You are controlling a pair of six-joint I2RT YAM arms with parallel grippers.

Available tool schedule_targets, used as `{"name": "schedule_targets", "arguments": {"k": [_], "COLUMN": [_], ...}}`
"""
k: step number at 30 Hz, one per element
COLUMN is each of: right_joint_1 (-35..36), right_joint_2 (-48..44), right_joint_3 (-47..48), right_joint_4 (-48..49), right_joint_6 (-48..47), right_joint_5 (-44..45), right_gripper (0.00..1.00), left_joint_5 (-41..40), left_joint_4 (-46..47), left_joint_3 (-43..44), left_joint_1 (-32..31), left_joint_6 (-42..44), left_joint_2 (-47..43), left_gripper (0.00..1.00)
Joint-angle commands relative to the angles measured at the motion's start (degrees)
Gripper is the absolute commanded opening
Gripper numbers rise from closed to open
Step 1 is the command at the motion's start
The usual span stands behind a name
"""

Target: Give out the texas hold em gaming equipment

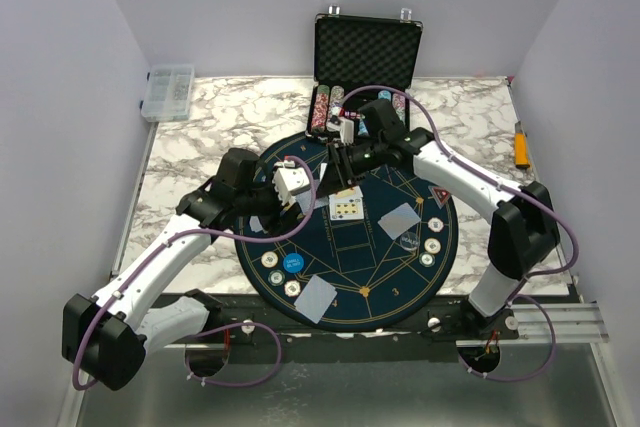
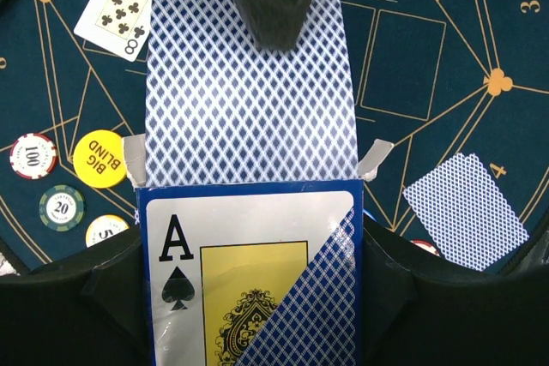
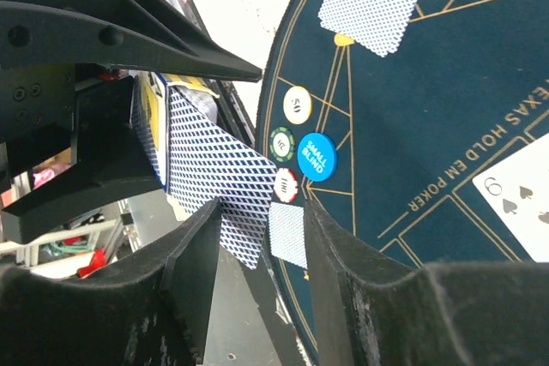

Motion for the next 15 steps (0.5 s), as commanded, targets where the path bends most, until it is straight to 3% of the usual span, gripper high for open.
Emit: {"name": "schedule_targets", "arguments": {"k": [1, 6, 9, 10, 15], "right_joint_1": [-0.7, -0.2, 0.4, 0.5, 0.5], "right_joint_2": [-3.2, -3.0, -0.7, 0.1, 1.6], "right_joint_3": [-1.4, -0.9, 0.9, 1.7, 3.7], "right_joint_4": [-2.2, 0.6, -0.4, -0.7, -3.4], "right_joint_6": [-3.9, -2.8, -3.3, -3.4, -4.6], "right_joint_5": [-2.2, -5.8, -6.5, -6.6, -5.3], "right_gripper": [0.48, 0.66, 0.68, 0.66, 0.36], "left_joint_5": [1.5, 2.0, 2.1, 2.0, 1.4], "left_joint_4": [2.2, 2.3, 2.3, 2.3, 2.2], "left_joint_3": [0.3, 1.1, 1.6, 1.7, 1.6], "left_joint_1": [-0.2, -0.3, -0.4, -0.4, -0.4], "left_joint_6": [0.2, 0.7, 1.0, 1.0, 1.2], "left_joint_2": [-1.6, -0.9, -0.5, -0.3, -0.4], "left_gripper": [0.0, 0.0, 0.0, 0.0, 0.0]}}
